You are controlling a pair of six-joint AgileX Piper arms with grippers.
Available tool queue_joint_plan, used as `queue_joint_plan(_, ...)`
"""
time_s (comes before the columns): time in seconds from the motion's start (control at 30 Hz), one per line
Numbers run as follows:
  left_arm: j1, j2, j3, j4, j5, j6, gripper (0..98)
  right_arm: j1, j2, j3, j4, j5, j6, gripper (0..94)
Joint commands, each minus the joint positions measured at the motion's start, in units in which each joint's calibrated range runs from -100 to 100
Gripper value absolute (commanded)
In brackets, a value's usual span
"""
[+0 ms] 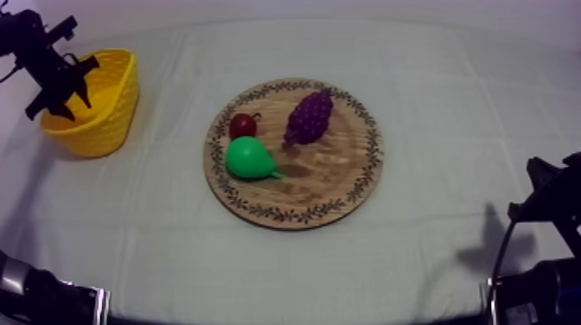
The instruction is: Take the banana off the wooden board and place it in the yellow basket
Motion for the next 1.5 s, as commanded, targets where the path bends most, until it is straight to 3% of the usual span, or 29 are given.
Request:
queue_joint_plan(0.0, 0.2, -1.6, 0.3, 0.0, -0.2, -0.5, 34.2, 0.0, 0.0, 0.0, 0.0, 0.0, 0.0, 0.6)
queue_joint_plan(0.17, 1.9, -9.7, 0.9, 0.19, -0.8, -2.7, 8.7, 0.0, 0.0, 0.0, 0.0, 0.0, 0.0, 0.6)
queue_joint_plan(0.3, 3.8, -20.2, 2.2, 0.44, -1.8, -4.9, 2.2, 0.0, 0.0, 0.0, 0.0, 0.0, 0.0, 0.6)
queue_joint_plan(0.47, 5.8, -36.1, 7.2, 1.49, -6.4, -8.6, 0.6, 0.0, 0.0, 0.0, 0.0, 0.0, 0.0, 0.6)
queue_joint_plan(0.67, 6.1, -55.9, 18.3, 3.75, -14.5, -16.0, 2.9, 0.0, 0.0, 0.0, 0.0, 0.0, 0.0, 0.6)
queue_joint_plan(0.8, 5.7, -67.9, 26.9, 4.27, -18.9, -19.0, 1.5, 0.0, 0.0, 0.0, 0.0, 0.0, 0.0, 0.6)
queue_joint_plan(1.17, 6.2, -98.5, 53.0, 4.14, -29.3, -19.5, 0.1, 0.0, 0.0, 0.0, 0.0, 0.0, 0.0, 0.6)
queue_joint_plan(1.47, 7.3, -111.7, 74.0, 3.0, -35.5, -19.4, 0.2, 0.0, 0.0, 0.0, 0.0, 0.0, 0.0, 0.6)
